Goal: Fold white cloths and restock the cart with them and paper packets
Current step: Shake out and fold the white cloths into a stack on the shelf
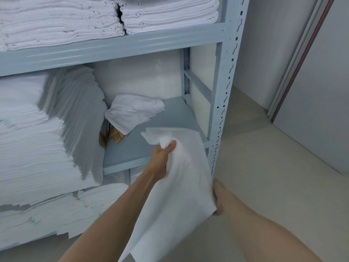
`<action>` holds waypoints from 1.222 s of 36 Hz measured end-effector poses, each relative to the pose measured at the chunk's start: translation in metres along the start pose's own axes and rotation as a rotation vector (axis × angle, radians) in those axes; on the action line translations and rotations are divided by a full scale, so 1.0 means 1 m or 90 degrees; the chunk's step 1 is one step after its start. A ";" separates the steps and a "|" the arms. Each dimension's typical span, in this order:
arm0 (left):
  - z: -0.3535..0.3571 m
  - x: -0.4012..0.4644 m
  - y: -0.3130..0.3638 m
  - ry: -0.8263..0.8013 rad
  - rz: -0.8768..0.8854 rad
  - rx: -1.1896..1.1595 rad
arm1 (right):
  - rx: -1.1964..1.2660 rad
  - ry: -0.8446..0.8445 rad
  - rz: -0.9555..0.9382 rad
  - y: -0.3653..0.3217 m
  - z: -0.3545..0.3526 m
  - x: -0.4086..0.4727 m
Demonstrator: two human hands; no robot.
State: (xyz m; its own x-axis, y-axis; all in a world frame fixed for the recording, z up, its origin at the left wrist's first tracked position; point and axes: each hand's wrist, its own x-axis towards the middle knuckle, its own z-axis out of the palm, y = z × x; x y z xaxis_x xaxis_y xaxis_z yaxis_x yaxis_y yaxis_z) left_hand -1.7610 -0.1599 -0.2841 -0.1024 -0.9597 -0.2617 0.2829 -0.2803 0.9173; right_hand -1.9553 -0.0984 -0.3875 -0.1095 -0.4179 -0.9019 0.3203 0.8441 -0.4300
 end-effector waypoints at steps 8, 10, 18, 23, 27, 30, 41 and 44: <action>-0.041 0.001 0.000 0.090 -0.060 0.060 | -0.053 -0.187 -0.079 0.010 -0.004 0.009; -0.058 -0.005 0.001 0.079 -0.071 0.087 | -0.053 -0.205 -0.113 0.007 -0.006 0.011; -0.093 -0.026 -0.020 0.059 -0.127 0.166 | -0.068 -0.114 -0.314 -0.021 0.000 0.006; -0.093 -0.017 -0.005 0.178 -0.067 0.187 | -0.064 -0.085 -0.452 -0.057 -0.005 -0.015; -0.089 -0.006 0.023 0.191 -0.044 0.185 | -0.012 -0.125 -0.503 -0.090 -0.004 -0.041; -0.079 0.001 0.044 0.151 -0.016 0.139 | 0.223 -0.249 -0.383 -0.094 -0.013 -0.041; -0.078 -0.002 0.045 0.029 -0.101 0.053 | 0.155 -0.432 -0.210 -0.030 -0.026 -0.016; -0.088 -0.004 0.048 0.092 -0.092 0.100 | 0.213 -0.468 -0.234 -0.026 -0.022 -0.019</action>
State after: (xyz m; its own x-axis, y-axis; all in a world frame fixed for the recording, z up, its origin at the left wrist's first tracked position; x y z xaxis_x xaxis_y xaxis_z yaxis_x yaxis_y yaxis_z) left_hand -1.6631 -0.1710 -0.2658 0.0099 -0.9058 -0.4236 0.1232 -0.4193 0.8994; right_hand -1.9818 -0.1050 -0.3598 0.3355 -0.8508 -0.4044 0.6547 0.5192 -0.5493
